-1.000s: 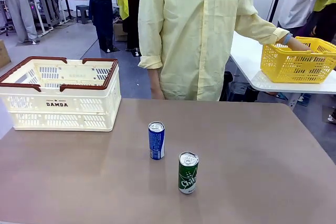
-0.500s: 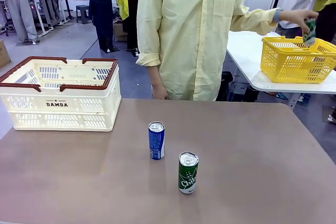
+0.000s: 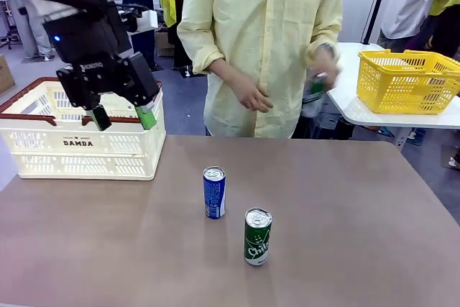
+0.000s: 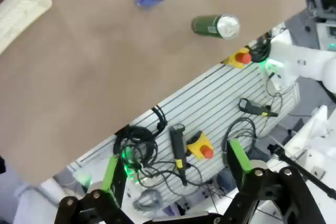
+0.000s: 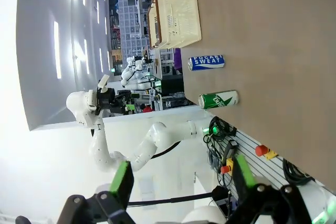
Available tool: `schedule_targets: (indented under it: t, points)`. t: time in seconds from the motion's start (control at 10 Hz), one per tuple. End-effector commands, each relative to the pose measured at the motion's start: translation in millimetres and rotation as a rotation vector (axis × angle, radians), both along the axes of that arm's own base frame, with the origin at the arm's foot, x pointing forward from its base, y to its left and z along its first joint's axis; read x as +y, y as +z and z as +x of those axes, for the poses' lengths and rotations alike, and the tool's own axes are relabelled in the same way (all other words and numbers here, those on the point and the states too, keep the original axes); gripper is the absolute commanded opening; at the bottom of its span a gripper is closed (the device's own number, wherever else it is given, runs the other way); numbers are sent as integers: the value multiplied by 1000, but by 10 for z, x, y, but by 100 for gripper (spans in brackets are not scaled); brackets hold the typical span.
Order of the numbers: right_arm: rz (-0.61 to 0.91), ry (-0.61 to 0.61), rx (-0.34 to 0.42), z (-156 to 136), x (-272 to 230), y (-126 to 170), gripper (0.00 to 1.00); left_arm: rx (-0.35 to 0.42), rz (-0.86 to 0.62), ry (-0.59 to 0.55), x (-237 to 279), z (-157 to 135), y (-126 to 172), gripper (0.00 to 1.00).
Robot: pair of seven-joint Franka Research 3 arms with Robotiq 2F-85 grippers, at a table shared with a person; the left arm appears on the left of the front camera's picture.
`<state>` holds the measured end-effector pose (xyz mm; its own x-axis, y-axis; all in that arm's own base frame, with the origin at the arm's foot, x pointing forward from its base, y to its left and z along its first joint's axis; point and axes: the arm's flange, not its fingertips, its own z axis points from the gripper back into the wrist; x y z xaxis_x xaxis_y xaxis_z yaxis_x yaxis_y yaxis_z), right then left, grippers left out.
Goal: Place the drinks into the Shopping basket.
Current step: Pick up one drink and place it into the Shopping basket.
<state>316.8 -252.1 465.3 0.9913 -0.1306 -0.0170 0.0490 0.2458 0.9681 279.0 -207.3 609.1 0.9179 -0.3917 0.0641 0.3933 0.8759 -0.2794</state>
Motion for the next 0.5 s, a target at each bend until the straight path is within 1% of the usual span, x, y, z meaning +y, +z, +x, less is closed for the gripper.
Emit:
schedule_targets:
  t: [0.0,0.1,0.2,0.3,0.4]
  points:
    - [-6,5,21,-30,-9,48,100,86,-90,-19,193,-95,143,100]
    - [-6,5,21,-30,-9,48,100,0,0,0,0,0,0,100]
    - [-6,5,21,-30,-9,48,100,-26,30,289,-65,96,-129,100]
    - [-6,5,21,-30,-9,48,100,-70,58,477,-235,196,-331,100]
    - [-6,5,21,-30,-9,48,100,-94,79,591,-472,260,-519,100]
